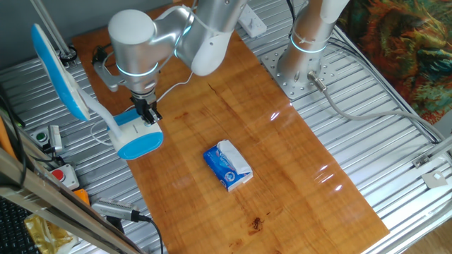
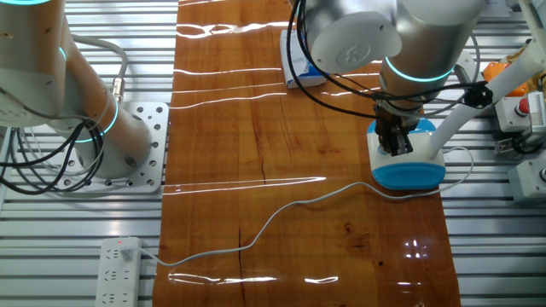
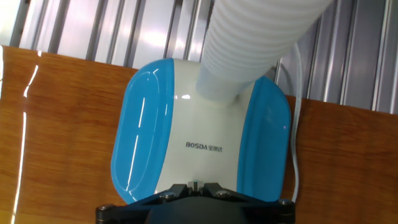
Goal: Turn on the desk lamp by pressing the button
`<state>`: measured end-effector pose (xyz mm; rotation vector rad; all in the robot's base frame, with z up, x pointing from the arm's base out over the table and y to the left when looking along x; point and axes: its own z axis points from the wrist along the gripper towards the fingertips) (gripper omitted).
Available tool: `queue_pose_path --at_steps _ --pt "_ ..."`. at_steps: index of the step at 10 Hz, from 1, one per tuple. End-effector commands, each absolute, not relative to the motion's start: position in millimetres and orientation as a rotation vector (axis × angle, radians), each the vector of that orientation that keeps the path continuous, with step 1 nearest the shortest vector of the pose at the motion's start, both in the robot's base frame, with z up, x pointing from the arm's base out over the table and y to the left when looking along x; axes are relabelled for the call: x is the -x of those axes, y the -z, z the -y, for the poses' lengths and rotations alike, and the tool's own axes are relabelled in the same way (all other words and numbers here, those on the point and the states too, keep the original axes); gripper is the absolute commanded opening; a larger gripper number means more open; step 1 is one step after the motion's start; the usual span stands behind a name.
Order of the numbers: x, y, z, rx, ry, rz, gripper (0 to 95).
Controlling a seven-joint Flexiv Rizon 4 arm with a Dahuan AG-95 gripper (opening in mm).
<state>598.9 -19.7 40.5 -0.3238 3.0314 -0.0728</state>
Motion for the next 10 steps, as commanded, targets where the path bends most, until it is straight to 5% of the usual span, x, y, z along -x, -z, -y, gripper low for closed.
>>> queue_pose_path --at_steps 1,10 --pt "-599.4 -36.0 19.5 0.322 0.073 -3.027 0.0" --pt "-593.1 -76.3 21.2 0.349 0.067 -3.042 0.0"
